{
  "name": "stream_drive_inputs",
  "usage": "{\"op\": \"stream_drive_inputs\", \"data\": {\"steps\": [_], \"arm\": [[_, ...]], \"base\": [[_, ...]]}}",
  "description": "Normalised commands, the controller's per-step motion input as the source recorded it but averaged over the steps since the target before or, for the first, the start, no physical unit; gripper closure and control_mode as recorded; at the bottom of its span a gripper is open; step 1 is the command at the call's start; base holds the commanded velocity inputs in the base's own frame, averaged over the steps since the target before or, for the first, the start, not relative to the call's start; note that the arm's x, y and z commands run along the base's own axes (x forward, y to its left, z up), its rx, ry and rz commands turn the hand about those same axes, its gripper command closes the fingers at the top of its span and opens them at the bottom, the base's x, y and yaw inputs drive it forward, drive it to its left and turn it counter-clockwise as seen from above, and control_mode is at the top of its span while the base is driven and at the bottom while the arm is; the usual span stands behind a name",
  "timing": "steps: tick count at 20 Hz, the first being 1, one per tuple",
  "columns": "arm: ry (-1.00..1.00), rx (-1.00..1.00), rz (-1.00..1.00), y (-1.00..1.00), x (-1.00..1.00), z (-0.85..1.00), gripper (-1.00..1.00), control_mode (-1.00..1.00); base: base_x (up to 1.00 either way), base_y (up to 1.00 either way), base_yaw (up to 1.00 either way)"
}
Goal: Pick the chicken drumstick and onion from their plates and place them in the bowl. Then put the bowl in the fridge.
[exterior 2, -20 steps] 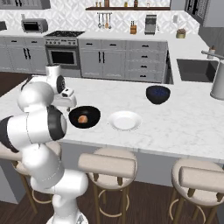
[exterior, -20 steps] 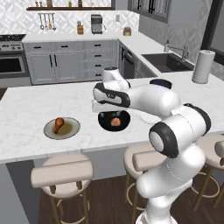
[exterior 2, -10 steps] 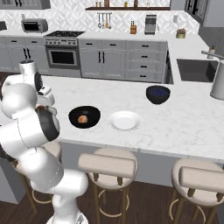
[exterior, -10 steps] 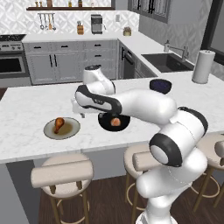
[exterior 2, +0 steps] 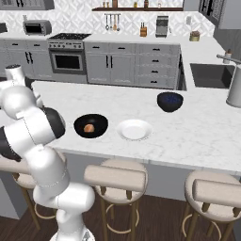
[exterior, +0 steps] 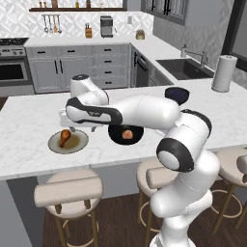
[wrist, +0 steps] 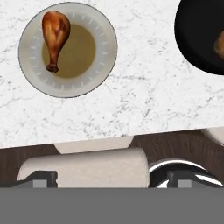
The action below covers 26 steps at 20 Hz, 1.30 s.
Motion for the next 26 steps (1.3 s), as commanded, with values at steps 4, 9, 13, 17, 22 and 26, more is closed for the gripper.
{"op": "stream_drive_inputs", "data": {"steps": [4,9,13,17,22,26], "arm": [[0.0,-0.03,0.01,0.31,0.39,-0.09,-1.0,-1.0],[-0.09,-0.03,0.0,0.28,0.32,-0.37,-1.0,-1.0],[-0.09,-0.01,0.0,0.05,0.24,-0.35,-1.0,-1.0],[-0.12,0.0,0.0,0.0,0.08,-0.43,-1.0,-1.0],[-0.16,0.03,0.0,0.0,0.09,-0.46,-1.0,-1.0],[-0.14,0.09,0.0,0.0,0.26,-0.17,-1.0,-1.0]], "base": [[0.0,0.0,0.0],[0.0,0.0,0.0],[0.0,0.0,0.0],[0.0,0.0,0.0],[0.0,0.0,0.0],[0.0,0.0,0.0]]}}
